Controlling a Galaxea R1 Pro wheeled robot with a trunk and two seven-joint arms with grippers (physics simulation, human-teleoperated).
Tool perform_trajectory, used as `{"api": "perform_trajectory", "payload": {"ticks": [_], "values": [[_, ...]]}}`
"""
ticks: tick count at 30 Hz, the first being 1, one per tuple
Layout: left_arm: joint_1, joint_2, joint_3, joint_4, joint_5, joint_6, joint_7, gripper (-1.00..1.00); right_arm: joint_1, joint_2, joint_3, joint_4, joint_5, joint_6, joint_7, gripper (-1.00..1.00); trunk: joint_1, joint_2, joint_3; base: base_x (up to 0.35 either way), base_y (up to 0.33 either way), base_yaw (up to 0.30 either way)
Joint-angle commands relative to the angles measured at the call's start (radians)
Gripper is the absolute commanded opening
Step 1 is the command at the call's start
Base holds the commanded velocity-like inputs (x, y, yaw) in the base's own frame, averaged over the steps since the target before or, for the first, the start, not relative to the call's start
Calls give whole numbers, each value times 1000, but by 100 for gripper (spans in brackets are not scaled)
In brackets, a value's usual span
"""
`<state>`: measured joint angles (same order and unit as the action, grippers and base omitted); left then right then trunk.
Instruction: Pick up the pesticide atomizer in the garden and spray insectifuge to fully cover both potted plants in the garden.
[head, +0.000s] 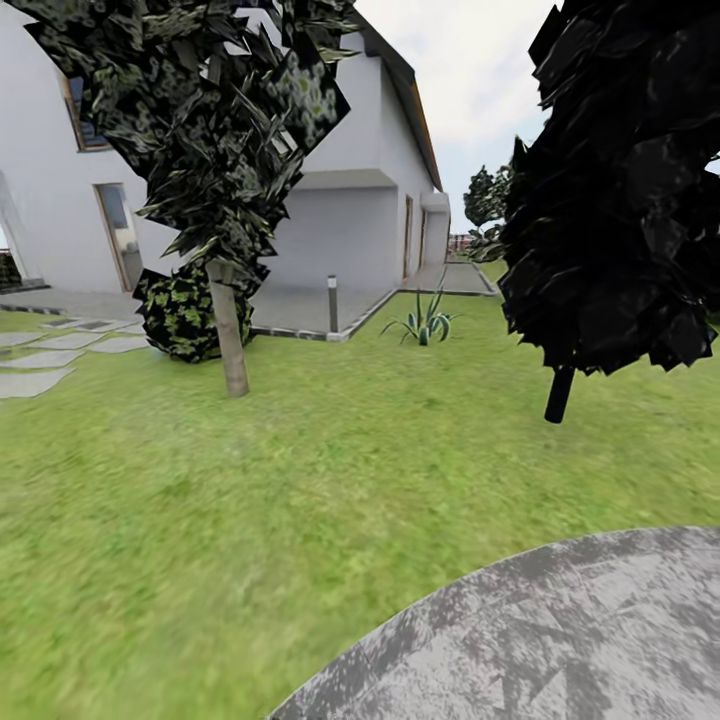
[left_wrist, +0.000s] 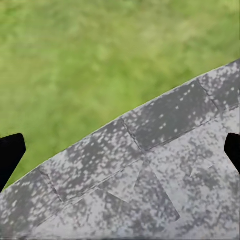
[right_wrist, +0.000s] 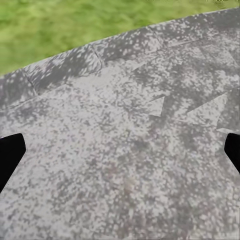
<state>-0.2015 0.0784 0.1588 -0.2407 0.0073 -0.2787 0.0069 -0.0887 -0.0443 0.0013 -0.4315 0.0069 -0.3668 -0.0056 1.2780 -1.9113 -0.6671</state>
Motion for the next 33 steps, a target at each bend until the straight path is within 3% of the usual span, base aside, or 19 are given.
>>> {"api": "perform_trajectory", "payload": {"ticks": [1, 20, 33], "values": [[-1, 0, 1, 1, 1, -4, 1, 100, 0, 0, 0, 0, 1, -3, -1, 100, 4, -8, -4, 0, 0, 281], [-1, 0, 1, -2, 0, -4, 1, 100, 0, 0, 0, 0, 2, -3, -1, 100, 77, -141, -64, 0, 0, 281], [-1, 1, 1, -2, 0, -4, 1, 100, 0, 0, 2, 0, 2, -3, 0, 100, 77, -141, -69, 0, 0, 276]]}}
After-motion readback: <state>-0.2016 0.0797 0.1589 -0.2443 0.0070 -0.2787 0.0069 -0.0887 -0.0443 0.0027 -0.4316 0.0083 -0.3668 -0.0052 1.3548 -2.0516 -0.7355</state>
